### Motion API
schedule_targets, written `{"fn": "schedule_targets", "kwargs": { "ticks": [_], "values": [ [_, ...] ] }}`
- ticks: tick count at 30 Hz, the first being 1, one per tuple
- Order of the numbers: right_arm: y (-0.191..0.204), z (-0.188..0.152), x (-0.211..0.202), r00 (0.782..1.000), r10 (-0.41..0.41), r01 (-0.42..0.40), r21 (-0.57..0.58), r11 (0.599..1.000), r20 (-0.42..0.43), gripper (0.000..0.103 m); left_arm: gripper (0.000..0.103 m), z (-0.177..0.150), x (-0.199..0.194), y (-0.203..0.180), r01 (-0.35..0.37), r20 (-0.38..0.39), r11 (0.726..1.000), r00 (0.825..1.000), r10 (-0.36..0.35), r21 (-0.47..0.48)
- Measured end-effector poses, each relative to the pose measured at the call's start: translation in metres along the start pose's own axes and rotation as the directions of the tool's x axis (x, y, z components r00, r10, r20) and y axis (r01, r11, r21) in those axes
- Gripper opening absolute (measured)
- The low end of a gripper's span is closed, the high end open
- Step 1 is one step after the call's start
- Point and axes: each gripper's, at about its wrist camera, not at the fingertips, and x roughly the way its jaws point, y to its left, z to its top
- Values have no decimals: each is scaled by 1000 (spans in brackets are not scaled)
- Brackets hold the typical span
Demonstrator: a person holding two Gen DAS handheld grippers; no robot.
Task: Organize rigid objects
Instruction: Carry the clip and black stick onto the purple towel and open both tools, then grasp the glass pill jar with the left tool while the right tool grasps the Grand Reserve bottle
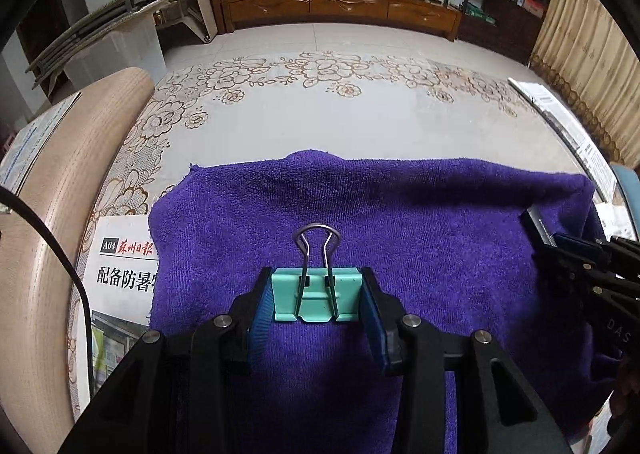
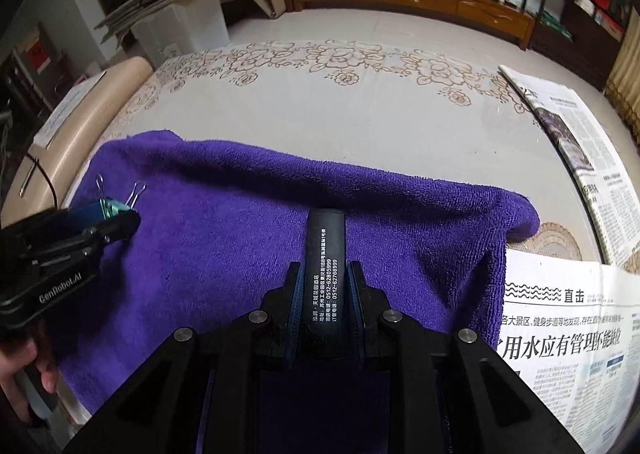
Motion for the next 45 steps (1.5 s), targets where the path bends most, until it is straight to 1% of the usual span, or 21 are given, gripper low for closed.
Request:
{"fn": "schedule_targets", "kwargs": {
  "ticks": [2, 3, 4, 5, 7, 9, 10, 12, 14, 17, 18, 19, 20, 21, 22, 23, 27, 32, 38, 43, 45],
  "values": [
    [2, -1, 0, 1000, 1, -1, -19, 1000, -6, 22, 53, 1, 2, 1, -22, -14, 1000, 1000, 22, 1],
    [2, -1, -1, 1000, 3, -4, -25, 1000, -7, 23, 65, 2, 3, 3, -35, -20, 999, 999, 35, -1],
    [3, -2, -1, 1000, 7, -8, -36, 999, -9, 23, 71, 2, 4, 5, -37, -26, 999, 999, 37, -2],
    [3, -3, -1, 1000, 11, -12, -51, 999, -12, 25, 71, 1, 4, 7, -22, -30, 1000, 999, 21, -3],
    [2, -6, -4, 999, 26, -27, -63, 998, -21, 33, 73, -1, 4, 8, -4, -39, 1000, 999, 4, -4],
    [4, -9, -4, 999, 32, -35, -81, 996, -31, 54, 76, -2, 3, 6, 3, -45, 1000, 999, -3, -4],
    [5, -11, -4, 999, 26, -29, -91, 995, -34, 58, 76, -4, 1, 5, 10, -43, 1000, 999, -10, -7],
    [8, -17, -8, 1000, 10, -13, -106, 994, -28, 60, 76, -8, -6, 4, 24, -41, 1000, 999, -25, -20],
    [7, -25, -16, 999, 31, -34, -92, 995, -29, 60, 78, -13, -16, 4, 41, -34, 999, 999, -42, -33],
    [4, -35, -39, 999, 42, -42, -64, 997, -3, 65, 87, -24, -39, 1, 71, -10, 997, 997, -71, -39],
    [4, -39, -47, 999, 40, -39, -56, 998, 14, 70, 96, -28, -46, 0, 72, -5, 997, 997, -73, -38],
    [3, -44, -58, 999, 46, -44, -40, 998, 30, 74, 102, -34, -57, -2, 77, 7, 996, 997, -76, -37],
    [2, -48, -66, 998, 54, -53, -25, 998, 38, 82, 103, -38, -64, -3, 84, 16, 996, 996, -84, -36],
    [1, -55, -78, 996, 66, -66, 1, 998, 52, 94, 103, -45, -75, -4, 94, 24, 995, 995, -93, -35],
    [1, -60, -87, 995, 70, -71, 16, 997, 65, 99, 103, -49, -81, -5, 95, 28, 995, 995, -94, -36],
    [1, -67, -98, 994, 71, -74, 29, 997, 84, 101, 103, -59, -92, -7, 98, 33, 994, 995, -97, -39],
    [8, -98, -133, 989, 82, -88, 44, 995, 126, 103, 103, -91, -119, -8, 118, 43, 992, 992, -116, -54],
    [9, -144, -157, 991, 68, -77, 74, 994, 117, 103, 103, -139, -132, -7, 129, 20, 986, 992, -127, -105],
    [0, -187, -162, 988, 74, -91, 125, 988, 135, 103, 103, -181, -134, -7, 128, -11, 976, 991, -132, -174],
    [-15, -210, -160, 975, 119, -155, 188, 970, 190, 103, 103, -212, -130, -18, 77, -44, 984, 995, -85, -161],
    [-21, -218, -159, 972, 121, -166, 223, 961, 201, 103, 103, -221, -127, -23, 63, -47, 986, 996, -71, -157]
  ]
}}
